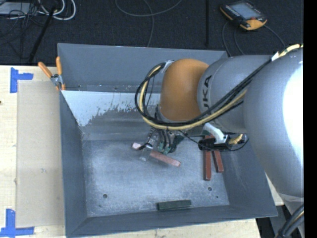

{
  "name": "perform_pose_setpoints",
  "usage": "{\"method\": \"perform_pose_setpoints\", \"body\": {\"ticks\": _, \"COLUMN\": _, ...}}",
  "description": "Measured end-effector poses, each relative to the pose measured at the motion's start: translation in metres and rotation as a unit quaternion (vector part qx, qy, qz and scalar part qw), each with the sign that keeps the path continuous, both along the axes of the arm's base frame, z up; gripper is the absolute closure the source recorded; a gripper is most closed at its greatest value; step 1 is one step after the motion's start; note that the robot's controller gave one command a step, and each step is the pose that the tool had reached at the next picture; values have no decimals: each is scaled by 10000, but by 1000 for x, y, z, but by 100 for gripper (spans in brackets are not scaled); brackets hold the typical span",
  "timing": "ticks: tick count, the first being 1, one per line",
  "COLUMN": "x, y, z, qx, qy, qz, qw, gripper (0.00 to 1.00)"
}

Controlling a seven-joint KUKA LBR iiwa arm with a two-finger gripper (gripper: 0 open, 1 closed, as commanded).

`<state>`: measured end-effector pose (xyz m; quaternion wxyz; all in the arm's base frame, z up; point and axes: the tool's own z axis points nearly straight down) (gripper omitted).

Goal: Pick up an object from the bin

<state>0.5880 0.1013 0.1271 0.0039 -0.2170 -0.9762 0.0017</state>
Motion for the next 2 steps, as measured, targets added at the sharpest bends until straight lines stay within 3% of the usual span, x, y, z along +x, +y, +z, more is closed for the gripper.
{"method": "perform_pose_setpoints", "body": {"ticks": 1, "x": 23, "y": -21, "z": 53, "qx": 13, "qy": -37, "qz": 16, "qw": 10000, "gripper": 100}}
{"method": "perform_pose_setpoints", "body": {"ticks": 2, "x": 11, "y": 10, "z": 111, "qx": -10, "qy": -21, "qz": 13, "qw": 10000, "gripper": 100}}
